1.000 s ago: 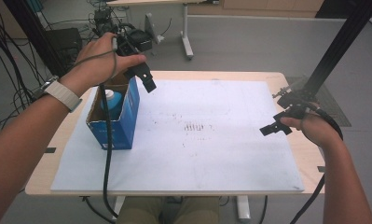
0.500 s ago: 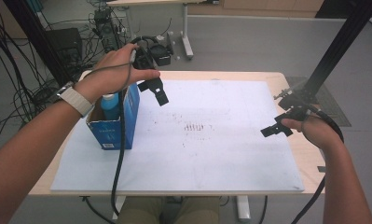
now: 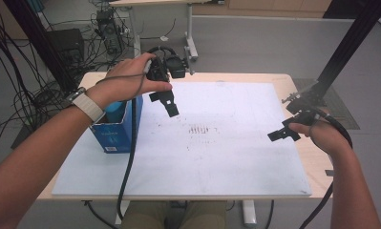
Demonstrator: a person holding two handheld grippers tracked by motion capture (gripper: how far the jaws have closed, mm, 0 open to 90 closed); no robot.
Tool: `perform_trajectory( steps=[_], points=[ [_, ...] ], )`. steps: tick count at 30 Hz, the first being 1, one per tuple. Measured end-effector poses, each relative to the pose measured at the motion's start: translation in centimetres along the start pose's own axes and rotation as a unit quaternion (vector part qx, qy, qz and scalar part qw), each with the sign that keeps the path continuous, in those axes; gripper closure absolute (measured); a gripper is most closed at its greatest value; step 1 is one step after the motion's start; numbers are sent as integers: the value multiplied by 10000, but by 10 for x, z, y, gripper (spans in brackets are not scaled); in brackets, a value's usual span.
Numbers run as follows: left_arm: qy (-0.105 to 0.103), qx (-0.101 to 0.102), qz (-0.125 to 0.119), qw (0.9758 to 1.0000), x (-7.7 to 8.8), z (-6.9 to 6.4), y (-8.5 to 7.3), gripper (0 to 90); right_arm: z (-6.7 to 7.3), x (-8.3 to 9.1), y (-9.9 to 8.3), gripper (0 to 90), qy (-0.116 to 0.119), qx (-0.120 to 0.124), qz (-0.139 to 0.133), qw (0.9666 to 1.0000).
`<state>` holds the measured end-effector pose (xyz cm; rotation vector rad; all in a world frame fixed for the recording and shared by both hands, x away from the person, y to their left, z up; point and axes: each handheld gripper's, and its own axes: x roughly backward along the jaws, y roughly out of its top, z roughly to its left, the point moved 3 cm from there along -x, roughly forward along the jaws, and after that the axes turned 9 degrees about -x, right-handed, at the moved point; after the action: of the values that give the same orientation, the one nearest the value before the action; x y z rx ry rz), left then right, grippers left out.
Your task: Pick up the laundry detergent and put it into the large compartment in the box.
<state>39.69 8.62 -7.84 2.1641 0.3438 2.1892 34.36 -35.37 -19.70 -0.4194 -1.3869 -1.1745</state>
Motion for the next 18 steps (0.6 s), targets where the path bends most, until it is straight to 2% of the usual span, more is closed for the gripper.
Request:
perform_trajectory(
  steps=[5,12,18],
  points=[
    [3,-171,97,9998,-11,-3,6,65,-1,-2,0,105,11,-3,16,10000],
    [30,-368,105,9993,-27,-10,9,66,1,-1,1,105,-4,2,14,10000],
    [16,-464,156,9988,-38,-14,11,66,3,0,1,105,-8,10,-5,10000]
  ],
)
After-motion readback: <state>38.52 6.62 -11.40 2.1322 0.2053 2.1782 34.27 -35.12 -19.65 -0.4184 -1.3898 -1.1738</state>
